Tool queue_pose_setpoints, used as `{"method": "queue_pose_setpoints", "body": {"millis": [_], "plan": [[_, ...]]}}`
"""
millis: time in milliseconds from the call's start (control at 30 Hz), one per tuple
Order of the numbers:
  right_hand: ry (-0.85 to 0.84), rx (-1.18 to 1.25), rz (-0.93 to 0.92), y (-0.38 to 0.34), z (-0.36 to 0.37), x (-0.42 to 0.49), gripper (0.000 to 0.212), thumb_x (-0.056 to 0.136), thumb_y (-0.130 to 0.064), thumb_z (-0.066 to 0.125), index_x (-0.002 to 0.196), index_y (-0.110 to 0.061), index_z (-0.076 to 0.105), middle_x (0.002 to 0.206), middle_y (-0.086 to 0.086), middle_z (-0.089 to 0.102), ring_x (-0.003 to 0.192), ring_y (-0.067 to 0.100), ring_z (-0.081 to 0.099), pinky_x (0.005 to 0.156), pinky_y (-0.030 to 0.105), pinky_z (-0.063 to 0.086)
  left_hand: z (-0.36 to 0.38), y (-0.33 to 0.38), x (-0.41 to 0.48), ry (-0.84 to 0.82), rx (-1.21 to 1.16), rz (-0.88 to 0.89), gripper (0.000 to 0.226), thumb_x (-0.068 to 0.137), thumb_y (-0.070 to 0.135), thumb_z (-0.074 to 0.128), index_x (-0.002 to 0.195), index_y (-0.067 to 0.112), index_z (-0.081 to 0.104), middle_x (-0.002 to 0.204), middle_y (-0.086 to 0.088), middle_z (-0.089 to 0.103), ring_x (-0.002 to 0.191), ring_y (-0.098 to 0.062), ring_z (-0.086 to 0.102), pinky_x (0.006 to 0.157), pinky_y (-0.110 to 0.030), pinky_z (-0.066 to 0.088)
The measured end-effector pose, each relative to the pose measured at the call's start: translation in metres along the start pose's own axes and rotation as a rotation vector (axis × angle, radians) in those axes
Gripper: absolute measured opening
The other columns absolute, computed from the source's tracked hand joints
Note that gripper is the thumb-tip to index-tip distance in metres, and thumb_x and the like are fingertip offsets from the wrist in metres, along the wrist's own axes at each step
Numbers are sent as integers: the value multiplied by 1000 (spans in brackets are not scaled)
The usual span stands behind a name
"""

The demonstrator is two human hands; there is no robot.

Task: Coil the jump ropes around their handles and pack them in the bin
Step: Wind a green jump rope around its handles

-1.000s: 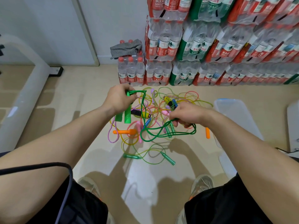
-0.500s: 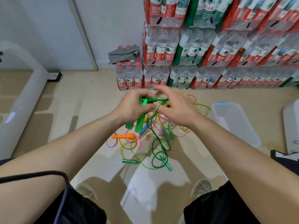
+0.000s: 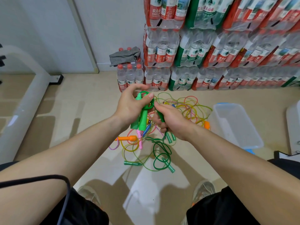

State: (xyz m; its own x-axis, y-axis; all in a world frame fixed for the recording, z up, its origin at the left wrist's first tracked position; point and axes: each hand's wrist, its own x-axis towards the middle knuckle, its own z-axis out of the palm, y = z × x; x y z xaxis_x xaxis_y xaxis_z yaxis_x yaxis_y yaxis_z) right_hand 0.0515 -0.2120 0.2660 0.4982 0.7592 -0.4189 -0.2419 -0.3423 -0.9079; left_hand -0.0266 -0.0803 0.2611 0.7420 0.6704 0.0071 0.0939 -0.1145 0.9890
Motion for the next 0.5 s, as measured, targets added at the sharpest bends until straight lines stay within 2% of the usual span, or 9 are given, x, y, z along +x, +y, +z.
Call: {"method": "queue_pose_setpoints", "body": {"millis": [67, 100, 167, 200, 267, 333, 400, 433, 500], "plan": [[6, -79, -25, -2, 5, -5, 34, 109, -38, 36, 90, -19, 57, 68, 5, 60, 39, 10, 33, 46, 24, 28, 3, -2, -3, 54, 5, -19, 26, 84, 31, 79, 104, 21, 67, 101, -8, 68, 94, -27, 68, 86, -52, 58], [6, -134, -44, -2, 6, -7, 36, 110, -35, 34, 87, -20, 57, 64, -1, 64, 37, 7, 38, 44, 24, 32, 5, -2, -4, 73, 5, -22, 23, 86, 29, 78, 103, 19, 66, 99, -9, 67, 90, -27, 68, 86, -52, 57], [3, -218, -75, -4, 10, -11, 39, 111, -30, 32, 82, -21, 57, 56, -8, 62, 35, 1, 46, 42, 17, 35, 7, -4, -4, 106, 1, -42, 18, 90, 26, 74, 102, 17, 65, 96, -10, 66, 89, -31, 68, 84, -52, 58], [-7, -236, -99, -3, 12, -12, 37, 110, -27, 35, 81, -19, 57, 60, -8, 63, 36, -2, 48, 41, 13, 34, 7, -5, -5, 116, 6, -49, 16, 91, 25, 73, 102, 16, 65, 96, -9, 66, 90, -32, 68, 84, -51, 58], [-55, -257, -143, 2, 13, -11, 28, 108, -21, 44, 85, -14, 58, 60, -11, 61, 39, -6, 50, 42, 10, 35, 8, -7, -5, 141, 19, -50, 8, 93, 24, 70, 98, 20, 65, 95, -5, 65, 93, -31, 67, 86, -47, 57], [-102, -269, -158, 7, 12, -10, 16, 104, -14, 52, 92, -8, 60, 55, -16, 61, 46, -7, 55, 49, 9, 37, 11, -9, -5, 166, -1, -72, 6, 94, 22, 68, 93, 25, 63, 93, 1, 65, 92, -26, 66, 84, -40, 56], [-130, -233, -152, 10, 10, -7, 6, 101, -6, 58, 100, -8, 63, 66, -12, 70, 61, -3, 65, 59, 11, 44, 13, -7, -6, 176, -64, -110, 7, 95, 18, 66, 93, 23, 62, 91, 2, 63, 84, -17, 62, 78, -35, 53], [-141, -201, -153, 10, 9, -6, 8, 99, -3, 59, 105, -7, 63, 73, -6, 73, 65, 0, 68, 63, 13, 47, 15, -5, -6, 178, -101, -126, 7, 96, 16, 65, 93, 22, 63, 90, 1, 62, 82, -16, 61, 78, -35, 54], [-183, -135, -148, 5, 7, -9, 10, 99, 3, 57, 97, -6, 60, 62, -7, 68, 51, -3, 62, 53, 8, 44, 15, 0, -6, 167, -190, -167, 6, 97, 14, 63, 94, 19, 64, 89, -1, 62, 81, -18, 60, 79, -39, 54]]}}
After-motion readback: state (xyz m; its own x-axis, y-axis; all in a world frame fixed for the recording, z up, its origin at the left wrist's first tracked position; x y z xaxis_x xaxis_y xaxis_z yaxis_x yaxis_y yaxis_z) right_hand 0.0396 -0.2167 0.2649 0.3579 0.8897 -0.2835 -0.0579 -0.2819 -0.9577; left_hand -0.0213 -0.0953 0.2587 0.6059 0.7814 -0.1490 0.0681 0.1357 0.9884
